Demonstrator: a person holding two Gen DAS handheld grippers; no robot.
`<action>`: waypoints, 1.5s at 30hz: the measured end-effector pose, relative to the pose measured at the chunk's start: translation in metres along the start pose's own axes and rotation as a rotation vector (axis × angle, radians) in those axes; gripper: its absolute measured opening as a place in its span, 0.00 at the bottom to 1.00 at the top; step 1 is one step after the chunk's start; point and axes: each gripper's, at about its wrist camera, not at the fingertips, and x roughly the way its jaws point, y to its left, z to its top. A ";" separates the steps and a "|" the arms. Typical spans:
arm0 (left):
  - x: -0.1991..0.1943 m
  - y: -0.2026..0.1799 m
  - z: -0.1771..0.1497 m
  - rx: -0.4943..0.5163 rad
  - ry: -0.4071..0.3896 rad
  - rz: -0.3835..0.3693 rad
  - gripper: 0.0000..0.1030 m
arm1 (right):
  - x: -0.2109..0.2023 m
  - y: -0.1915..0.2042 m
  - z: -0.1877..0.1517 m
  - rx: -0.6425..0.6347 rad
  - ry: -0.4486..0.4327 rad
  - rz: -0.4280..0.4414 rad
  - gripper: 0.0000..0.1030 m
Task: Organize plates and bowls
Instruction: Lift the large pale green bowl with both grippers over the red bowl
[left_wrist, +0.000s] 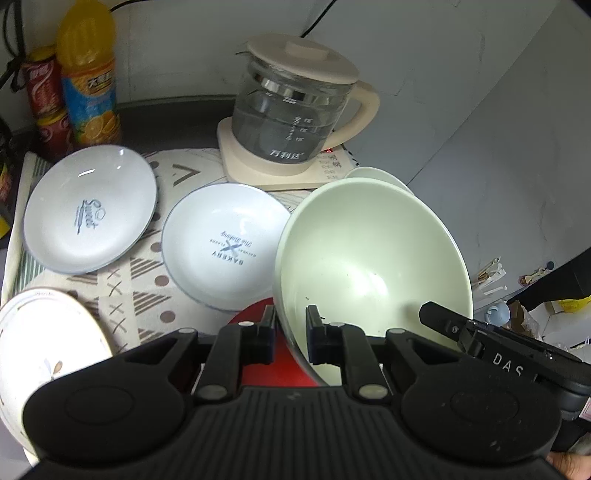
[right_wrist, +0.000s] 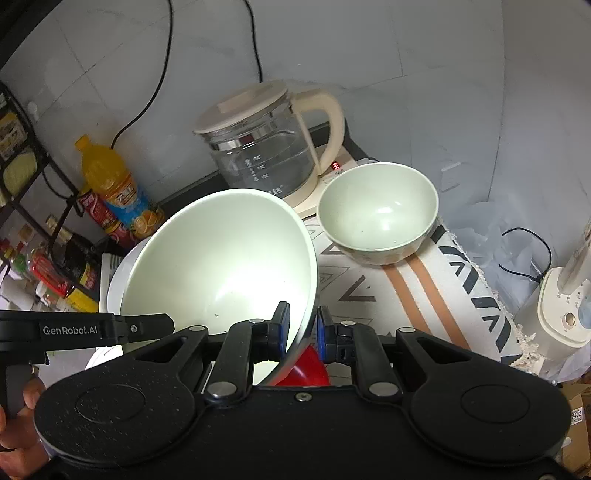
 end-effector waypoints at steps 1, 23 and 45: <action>-0.001 0.003 -0.001 -0.008 0.000 -0.002 0.13 | 0.000 0.002 -0.001 -0.005 0.002 0.000 0.15; 0.012 0.041 -0.037 -0.109 0.096 -0.002 0.13 | 0.019 0.028 -0.027 -0.090 0.095 -0.010 0.15; 0.039 0.057 -0.047 -0.140 0.206 -0.020 0.16 | 0.041 0.038 -0.020 -0.105 0.056 -0.027 0.11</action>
